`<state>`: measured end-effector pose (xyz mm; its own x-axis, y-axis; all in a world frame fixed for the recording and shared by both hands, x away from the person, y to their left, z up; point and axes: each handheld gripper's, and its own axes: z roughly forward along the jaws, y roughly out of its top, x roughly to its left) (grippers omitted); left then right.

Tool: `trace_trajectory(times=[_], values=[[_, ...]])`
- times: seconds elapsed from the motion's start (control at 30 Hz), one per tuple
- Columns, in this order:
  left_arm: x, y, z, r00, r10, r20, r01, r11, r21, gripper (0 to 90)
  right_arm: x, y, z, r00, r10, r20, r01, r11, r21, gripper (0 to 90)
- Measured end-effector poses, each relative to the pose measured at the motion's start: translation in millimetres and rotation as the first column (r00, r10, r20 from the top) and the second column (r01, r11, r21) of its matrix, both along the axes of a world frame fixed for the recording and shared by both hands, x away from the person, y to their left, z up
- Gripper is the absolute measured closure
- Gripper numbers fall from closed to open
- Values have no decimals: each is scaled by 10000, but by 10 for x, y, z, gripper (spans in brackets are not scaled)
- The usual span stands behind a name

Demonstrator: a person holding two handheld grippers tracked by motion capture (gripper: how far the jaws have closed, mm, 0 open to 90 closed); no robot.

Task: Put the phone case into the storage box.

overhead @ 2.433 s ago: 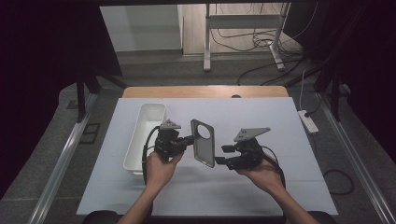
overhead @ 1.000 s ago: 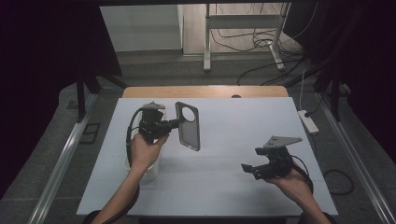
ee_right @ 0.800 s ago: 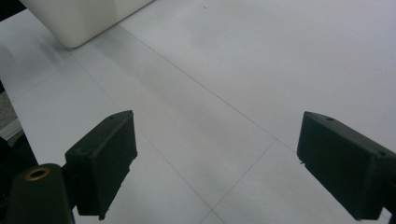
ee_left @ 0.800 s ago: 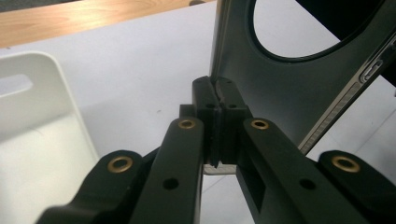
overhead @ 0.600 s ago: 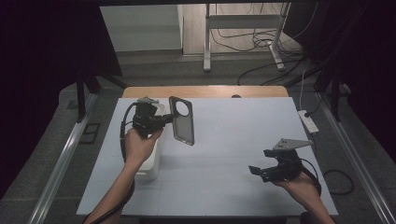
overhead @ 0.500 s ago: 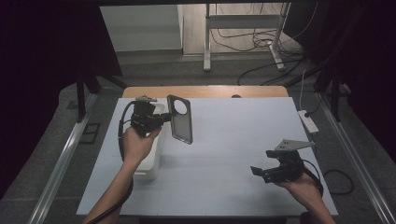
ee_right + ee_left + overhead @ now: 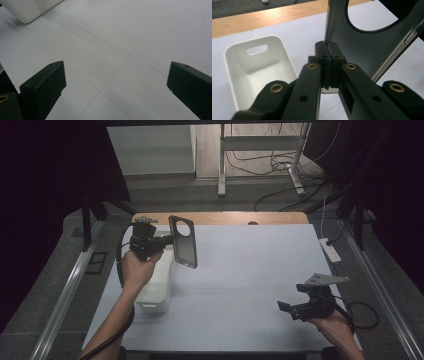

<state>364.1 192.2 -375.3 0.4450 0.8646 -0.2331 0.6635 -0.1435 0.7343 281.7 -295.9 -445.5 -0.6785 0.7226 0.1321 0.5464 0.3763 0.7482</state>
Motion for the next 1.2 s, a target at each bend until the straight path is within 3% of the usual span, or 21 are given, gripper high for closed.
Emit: trace_trajectory(times=[0.6, 1.2], values=[[67, 308, 43, 9970, 769, -3, -769, 9970, 70, 892, -148, -277, -59, 9961, -882, -77, 882, 9961, -41, 0], [163, 510, 39, 9898, 1425, -7, -1425, 9896, 181, 891, -280, -393, -58, 9900, -1409, -14, 1409, 9900, -52, 0]])
